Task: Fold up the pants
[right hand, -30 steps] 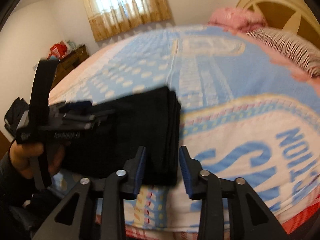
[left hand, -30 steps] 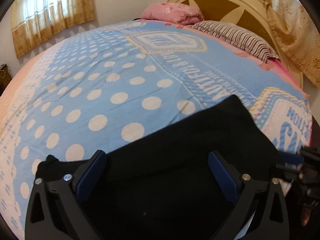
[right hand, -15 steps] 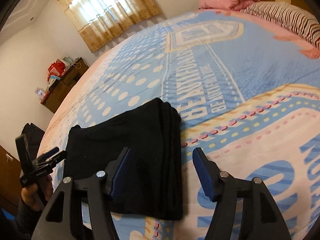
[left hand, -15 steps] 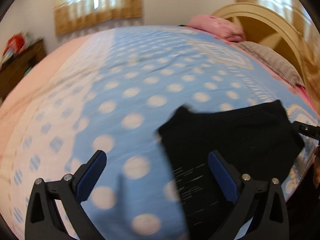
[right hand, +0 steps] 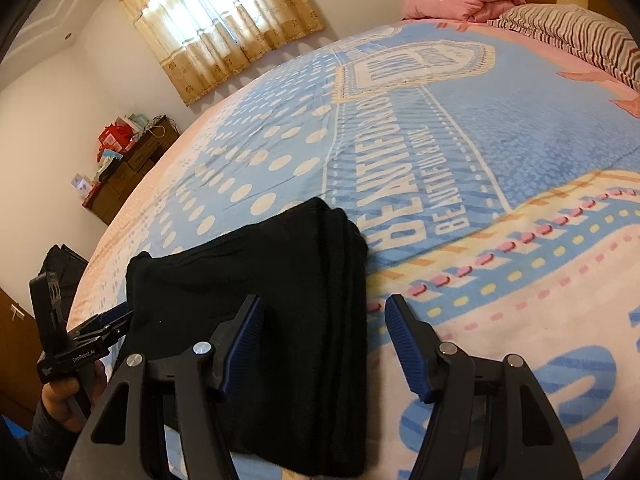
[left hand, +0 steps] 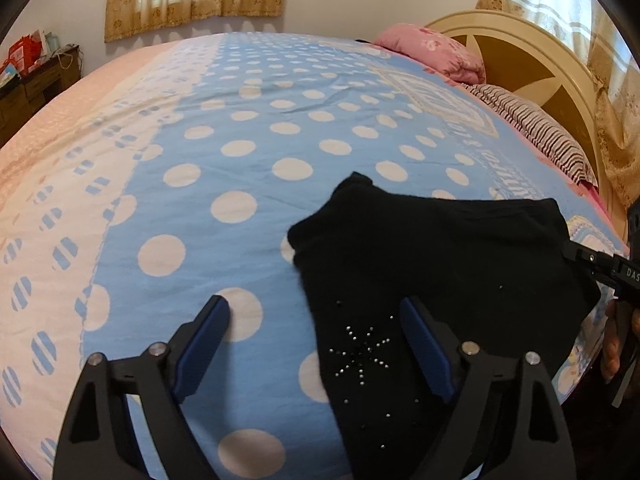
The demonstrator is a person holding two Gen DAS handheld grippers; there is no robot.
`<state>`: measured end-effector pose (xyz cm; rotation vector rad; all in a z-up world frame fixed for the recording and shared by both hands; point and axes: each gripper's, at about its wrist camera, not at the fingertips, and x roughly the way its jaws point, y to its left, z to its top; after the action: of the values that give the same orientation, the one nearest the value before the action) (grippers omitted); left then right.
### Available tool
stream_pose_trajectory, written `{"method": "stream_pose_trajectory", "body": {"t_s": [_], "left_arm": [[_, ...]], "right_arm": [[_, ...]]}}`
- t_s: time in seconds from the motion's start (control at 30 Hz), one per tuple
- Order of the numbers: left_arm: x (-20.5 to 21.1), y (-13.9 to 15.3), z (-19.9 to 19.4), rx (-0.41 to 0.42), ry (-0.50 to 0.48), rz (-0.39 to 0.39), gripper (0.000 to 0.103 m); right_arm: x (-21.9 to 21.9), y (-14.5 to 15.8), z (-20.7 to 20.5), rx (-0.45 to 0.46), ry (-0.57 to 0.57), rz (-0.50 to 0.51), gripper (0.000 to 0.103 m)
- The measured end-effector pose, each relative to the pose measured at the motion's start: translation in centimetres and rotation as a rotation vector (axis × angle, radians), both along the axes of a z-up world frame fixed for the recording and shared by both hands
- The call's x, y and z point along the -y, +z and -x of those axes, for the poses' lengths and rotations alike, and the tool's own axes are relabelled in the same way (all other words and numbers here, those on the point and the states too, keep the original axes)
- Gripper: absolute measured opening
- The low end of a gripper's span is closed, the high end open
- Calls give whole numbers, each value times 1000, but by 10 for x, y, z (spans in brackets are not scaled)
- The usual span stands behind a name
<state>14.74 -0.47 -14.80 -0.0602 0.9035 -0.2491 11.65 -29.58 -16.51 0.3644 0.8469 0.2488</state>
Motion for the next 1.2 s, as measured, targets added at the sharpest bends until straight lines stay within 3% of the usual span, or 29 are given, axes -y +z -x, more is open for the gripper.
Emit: {"method": "stream_pose_trajectory", "body": {"t_s": [0.13,0.3,0.47,0.6,0.67,0.8,0.9,1.03,1.13,1.17,1.2], "left_arm": [[1,0,-2,3,0,10,87],[-2,3,2,-14,-11,78,71],[-7,3,2,-22,-5,124,71],[-22,13,11,-2,30,222,72],[-22,16,12,23,27,211,75],[-13,1,2,-29,11,177,75],[-6,0,1,11,4,145,75],[-3,0,-3,7,-16,167,72],[-6,-1,-4,-18,-45,230,55],[-6,-1,-4,-26,-57,248,47],[-5,-1,-3,-25,-60,251,45]], "right_arm": [[-2,-3,-3,4,0,-1,63],[2,-5,-1,5,-2,-16,56],[3,-6,1,9,-6,-14,56],[5,-7,2,11,-3,-21,56],[5,-7,2,10,-4,-15,56],[5,-6,4,14,-7,-13,56],[0,-6,5,24,-2,-10,56],[-10,-6,4,26,32,3,56],[-9,-7,3,19,30,-16,51],[-9,-8,4,17,31,-27,46],[-9,-8,4,15,37,-38,39]]}}
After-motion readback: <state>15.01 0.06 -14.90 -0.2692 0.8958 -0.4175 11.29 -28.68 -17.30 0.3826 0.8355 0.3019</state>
